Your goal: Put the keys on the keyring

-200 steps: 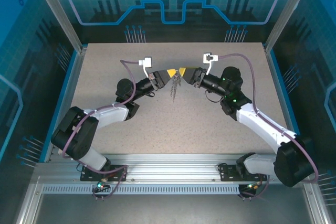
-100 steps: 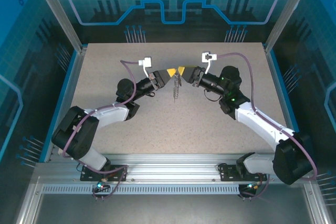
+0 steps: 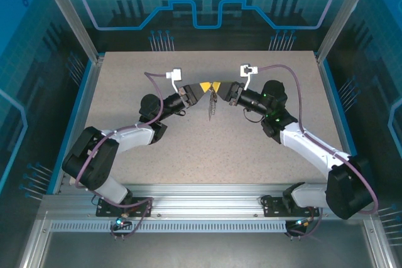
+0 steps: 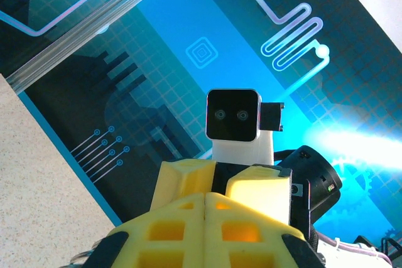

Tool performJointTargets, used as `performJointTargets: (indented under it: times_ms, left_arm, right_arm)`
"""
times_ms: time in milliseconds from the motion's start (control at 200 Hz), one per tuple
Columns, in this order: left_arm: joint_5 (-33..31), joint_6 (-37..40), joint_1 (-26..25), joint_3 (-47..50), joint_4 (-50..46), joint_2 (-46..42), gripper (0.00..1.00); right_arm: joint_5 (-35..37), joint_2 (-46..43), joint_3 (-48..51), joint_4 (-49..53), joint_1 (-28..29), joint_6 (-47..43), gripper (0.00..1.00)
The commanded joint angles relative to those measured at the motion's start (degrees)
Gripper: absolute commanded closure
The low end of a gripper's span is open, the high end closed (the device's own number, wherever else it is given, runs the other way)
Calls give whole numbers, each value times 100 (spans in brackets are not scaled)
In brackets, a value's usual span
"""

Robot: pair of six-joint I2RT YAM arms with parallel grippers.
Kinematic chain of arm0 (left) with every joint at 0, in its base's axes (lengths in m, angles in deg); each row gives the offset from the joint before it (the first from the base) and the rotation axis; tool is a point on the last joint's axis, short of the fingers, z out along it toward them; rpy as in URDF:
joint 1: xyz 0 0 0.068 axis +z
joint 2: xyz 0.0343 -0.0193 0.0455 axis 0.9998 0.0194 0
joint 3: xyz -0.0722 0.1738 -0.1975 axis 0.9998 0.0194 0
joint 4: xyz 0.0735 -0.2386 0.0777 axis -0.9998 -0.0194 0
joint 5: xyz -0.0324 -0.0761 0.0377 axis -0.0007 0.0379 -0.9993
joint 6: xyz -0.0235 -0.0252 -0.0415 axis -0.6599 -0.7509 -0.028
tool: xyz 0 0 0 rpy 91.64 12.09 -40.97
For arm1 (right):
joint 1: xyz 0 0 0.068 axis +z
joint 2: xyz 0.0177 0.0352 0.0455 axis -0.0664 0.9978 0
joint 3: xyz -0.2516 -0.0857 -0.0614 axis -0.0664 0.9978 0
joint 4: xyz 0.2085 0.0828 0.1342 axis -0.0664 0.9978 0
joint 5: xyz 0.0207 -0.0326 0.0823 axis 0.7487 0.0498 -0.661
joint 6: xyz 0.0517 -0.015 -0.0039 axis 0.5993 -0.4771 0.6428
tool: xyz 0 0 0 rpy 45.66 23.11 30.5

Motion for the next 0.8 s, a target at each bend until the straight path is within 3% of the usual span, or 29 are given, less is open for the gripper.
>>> performJointTargets:
  times_ms: [0,445,615,795]
  left_arm:
    - [-98,-15,-49,-84,386,27,100]
    - [-88,-16,-48,-85,385,27,100]
    - [-82,-16,-49,-94,382,36,100]
    - [-65,-17,-49,-110,382,44,100]
  right_arm:
    - [-88,29,67,-234,105,35,72]
    - [-136,85,68,-269,129,43,89]
    - [-171,100,84,-302,135,65,89]
    - [-232,125,46,-297,140,10,100]
